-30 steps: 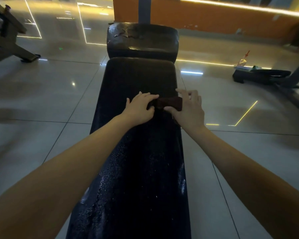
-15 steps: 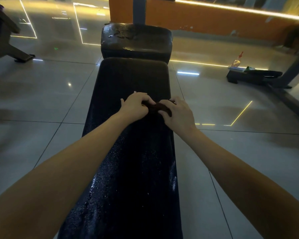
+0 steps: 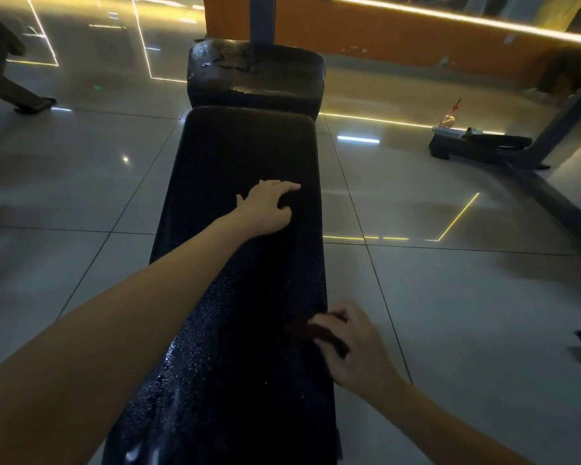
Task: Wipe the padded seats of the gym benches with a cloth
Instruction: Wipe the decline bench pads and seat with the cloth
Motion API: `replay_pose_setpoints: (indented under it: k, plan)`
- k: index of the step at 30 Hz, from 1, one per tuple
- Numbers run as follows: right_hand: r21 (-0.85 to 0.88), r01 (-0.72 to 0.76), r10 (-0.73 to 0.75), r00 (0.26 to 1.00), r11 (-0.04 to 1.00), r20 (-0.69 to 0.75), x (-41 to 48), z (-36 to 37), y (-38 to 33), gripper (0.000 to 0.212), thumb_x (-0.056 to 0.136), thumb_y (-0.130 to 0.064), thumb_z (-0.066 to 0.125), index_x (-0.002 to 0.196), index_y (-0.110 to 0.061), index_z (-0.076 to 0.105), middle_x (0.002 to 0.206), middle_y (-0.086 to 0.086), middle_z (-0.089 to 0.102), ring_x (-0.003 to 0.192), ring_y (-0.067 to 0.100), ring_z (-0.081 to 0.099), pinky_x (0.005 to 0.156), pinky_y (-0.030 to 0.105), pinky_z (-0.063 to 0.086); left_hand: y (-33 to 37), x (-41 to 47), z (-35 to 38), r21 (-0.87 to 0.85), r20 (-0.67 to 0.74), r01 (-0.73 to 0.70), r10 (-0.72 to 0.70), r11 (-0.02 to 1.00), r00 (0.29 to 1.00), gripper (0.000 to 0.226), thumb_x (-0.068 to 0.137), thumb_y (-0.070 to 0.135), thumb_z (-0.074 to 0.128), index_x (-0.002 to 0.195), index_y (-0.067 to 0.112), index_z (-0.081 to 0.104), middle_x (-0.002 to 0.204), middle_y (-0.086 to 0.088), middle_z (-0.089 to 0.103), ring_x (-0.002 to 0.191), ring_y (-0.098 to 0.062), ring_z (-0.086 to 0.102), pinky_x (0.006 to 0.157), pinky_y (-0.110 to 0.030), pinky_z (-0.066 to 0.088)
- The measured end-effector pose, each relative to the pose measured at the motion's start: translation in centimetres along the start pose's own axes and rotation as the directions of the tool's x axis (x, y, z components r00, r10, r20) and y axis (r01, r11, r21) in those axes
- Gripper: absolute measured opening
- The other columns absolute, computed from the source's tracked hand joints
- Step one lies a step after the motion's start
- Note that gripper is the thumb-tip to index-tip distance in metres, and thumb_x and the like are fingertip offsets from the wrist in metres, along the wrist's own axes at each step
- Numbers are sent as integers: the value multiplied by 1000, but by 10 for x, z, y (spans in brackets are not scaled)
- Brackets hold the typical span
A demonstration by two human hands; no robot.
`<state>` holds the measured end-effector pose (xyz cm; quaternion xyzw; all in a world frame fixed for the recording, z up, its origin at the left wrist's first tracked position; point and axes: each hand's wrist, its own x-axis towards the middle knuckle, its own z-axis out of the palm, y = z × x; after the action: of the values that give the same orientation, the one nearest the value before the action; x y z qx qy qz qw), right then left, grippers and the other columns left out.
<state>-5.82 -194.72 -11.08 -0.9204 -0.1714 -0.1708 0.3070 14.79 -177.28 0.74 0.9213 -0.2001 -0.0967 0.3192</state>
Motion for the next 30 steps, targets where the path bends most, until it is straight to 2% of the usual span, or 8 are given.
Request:
replay_pose_setpoints:
  k: [3,7,10,12,16,22,27,30]
  plan:
    - [37,56,-57,998,998,39,-29,0,-9,24,89,-24,65,112,-24,60,100,-1,48,82,6,46,68,9,36,4,-2,4,60,4,0,0,998,1000,56,97,17,51,146,39,36,161,-1,19,151,-30,-1,113,-65,-6]
    - [12,164,-165,985,986,54,-22,-1,-2,24,90,-22,63,113,-25,61,103,2,50,83,12,52,62,17,44,1,-1,13,140,5,-12,11,990,1000,50,96,27,53,142,43,41,163,-2,13,150,-29,-6,113,-63,-9]
    - [-71,73,-77,996,995,-48,22,-1,8,26,85,-27,64,110,-21,66,103,0,49,87,10,51,68,14,42,-2,-2,17,214,44,-42,33,976,998,48,95,36,55,141,43,42,164,-2,6,150,-28,-11,114,-60,-11]
    - [-104,-32,16,989,994,-150,62,0,15,28,85,-28,64,112,-19,67,104,0,49,90,8,47,68,18,45,-4,-4,16,242,65,-50,35,969,997,51,94,38,56,142,42,41,165,-2,4,150,-27,-11,115,-59,-10]
    - [-74,-31,19,988,997,-152,96,-2,23,30,87,-29,63,113,-14,67,103,-4,45,91,5,44,67,18,44,-5,-6,11,272,88,-74,52,959,995,51,95,34,56,144,41,40,164,-1,5,151,-26,-8,117,-56,-7]
    - [16,8,-7,997,1000,-79,-1,9,1,26,87,-30,62,112,-22,60,101,-1,47,84,12,50,64,29,49,-15,-12,2,268,130,-143,111,953,985,52,97,29,55,145,37,39,164,-1,8,151,-22,-5,119,-52,-3]
    - [85,69,-73,996,994,42,-70,11,-17,18,95,-34,62,110,-26,63,103,-1,48,83,8,50,68,11,41,-16,-11,2,264,100,-151,128,953,987,48,98,28,53,143,37,42,164,-1,12,151,-23,-2,119,-52,-1]
    - [81,87,-90,995,993,41,-51,11,-9,19,92,-29,64,110,-25,63,103,0,50,83,8,50,66,11,41,-16,-8,5,277,82,-148,130,950,988,46,98,28,51,143,38,43,163,-1,13,151,-23,0,119,-52,0]
